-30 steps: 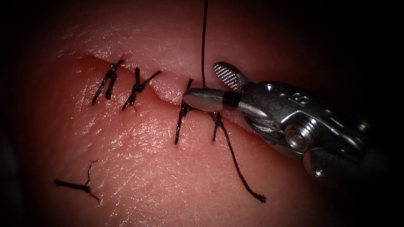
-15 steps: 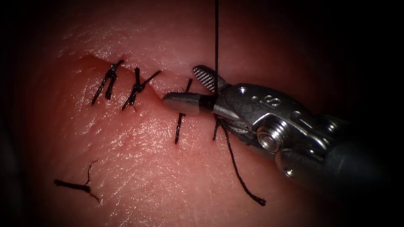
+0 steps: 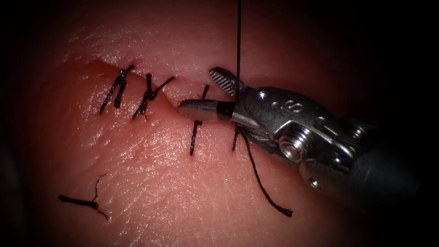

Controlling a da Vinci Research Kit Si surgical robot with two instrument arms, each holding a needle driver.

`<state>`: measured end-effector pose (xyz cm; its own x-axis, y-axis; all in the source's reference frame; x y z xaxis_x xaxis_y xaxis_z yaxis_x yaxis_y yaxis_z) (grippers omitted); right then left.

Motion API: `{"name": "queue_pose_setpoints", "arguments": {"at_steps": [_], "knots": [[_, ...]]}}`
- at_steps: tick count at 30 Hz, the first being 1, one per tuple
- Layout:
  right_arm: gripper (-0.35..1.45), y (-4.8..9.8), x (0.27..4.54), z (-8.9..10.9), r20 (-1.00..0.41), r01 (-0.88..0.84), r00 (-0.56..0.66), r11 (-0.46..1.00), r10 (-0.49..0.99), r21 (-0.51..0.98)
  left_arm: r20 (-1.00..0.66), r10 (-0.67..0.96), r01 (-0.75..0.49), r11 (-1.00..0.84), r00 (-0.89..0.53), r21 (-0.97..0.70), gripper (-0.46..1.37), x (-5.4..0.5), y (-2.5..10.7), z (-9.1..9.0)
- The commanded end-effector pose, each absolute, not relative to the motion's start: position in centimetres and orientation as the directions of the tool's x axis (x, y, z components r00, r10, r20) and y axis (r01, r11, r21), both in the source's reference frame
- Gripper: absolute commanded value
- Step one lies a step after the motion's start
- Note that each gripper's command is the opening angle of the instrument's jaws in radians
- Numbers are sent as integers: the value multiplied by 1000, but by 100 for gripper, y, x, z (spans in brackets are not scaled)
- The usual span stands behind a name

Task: Wound Closure
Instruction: Cut the suture with the right gripper

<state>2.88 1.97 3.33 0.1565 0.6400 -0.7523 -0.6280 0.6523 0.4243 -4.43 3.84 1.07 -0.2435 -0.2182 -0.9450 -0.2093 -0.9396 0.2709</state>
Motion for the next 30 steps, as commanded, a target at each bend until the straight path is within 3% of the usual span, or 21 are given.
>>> {"name": "queue_pose_setpoints", "arguments": {"at_steps": [1, 22, 25, 27, 28, 29, 30], "knots": [[116, 196, 288, 335, -753, -626, 157, 654, 639, 425, -945, -217, -205, -941, -244, 269, -35, -443, 384, 106], [107, 192, 296, 344, -757, -631, 162, 656, 633, 414, -946, -219, -201, -942, -240, 270, -35, -448, 386, 97], [91, 192, 296, 345, -757, -631, 162, 656, 633, 414, -946, -219, -202, -942, -241, 270, -35, -449, 385, 97], [40, 192, 296, 345, -755, -631, 165, 656, 634, 414, -946, -220, -201, -942, -239, 269, -35, -449, 386, 97], [-6, 192, 296, 344, -755, -631, 165, 656, 634, 414, -946, -220, -201, -942, -239, 269, -35, -450, 386, 97], [-32, 192, 296, 344, -754, -631, 167, 657, 635, 414, -946, -220, -201, -942, -239, 269, -35, -450, 386, 97], [-35, 192, 296, 345, -754, -629, 166, 658, 635, 415, -946, -220, -201, -942, -239, 269, -35, -450, 386, 97]]}}
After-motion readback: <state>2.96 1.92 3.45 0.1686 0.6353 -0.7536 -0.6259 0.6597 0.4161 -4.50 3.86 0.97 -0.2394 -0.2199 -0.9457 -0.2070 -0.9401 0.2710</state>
